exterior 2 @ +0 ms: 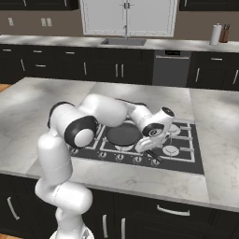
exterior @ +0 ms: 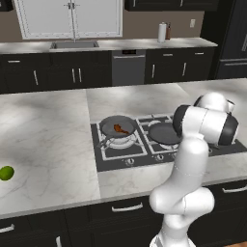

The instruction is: Place both pans onto different burners. Then place the lime and the chicken drumstick on different pans.

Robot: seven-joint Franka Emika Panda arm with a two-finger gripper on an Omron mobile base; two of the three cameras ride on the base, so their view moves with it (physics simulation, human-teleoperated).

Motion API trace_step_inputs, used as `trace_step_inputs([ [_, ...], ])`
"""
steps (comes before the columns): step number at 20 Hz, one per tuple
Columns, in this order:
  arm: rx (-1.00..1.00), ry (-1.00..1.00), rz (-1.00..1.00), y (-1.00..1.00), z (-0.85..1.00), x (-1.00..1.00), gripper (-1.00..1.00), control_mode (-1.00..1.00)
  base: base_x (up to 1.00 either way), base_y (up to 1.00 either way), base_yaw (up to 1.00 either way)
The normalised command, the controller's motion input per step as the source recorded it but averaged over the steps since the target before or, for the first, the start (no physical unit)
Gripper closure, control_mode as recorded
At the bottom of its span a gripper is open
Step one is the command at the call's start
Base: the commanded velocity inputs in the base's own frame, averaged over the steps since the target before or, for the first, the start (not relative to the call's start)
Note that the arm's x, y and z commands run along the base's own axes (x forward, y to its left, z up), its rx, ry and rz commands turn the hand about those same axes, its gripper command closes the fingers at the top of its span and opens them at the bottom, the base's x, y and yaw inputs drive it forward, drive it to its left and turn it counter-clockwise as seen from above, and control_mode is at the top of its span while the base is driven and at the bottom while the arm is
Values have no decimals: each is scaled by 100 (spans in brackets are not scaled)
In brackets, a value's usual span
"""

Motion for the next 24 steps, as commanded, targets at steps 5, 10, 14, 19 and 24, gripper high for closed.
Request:
trace_step_inputs([
  [5,0,0,-5,2,66,-1,-100,-100,0,0,0],
  [10,-1,0,-9,19,57,-23,-100,-100,0,0,0],
  [14,-2,0,-11,26,49,-38,-100,-100,0,0,0],
  [19,-1,1,-13,22,49,-50,-100,-100,0,0,0],
  [24,-2,2,-18,22,38,-65,-100,-100,0,0,0],
])
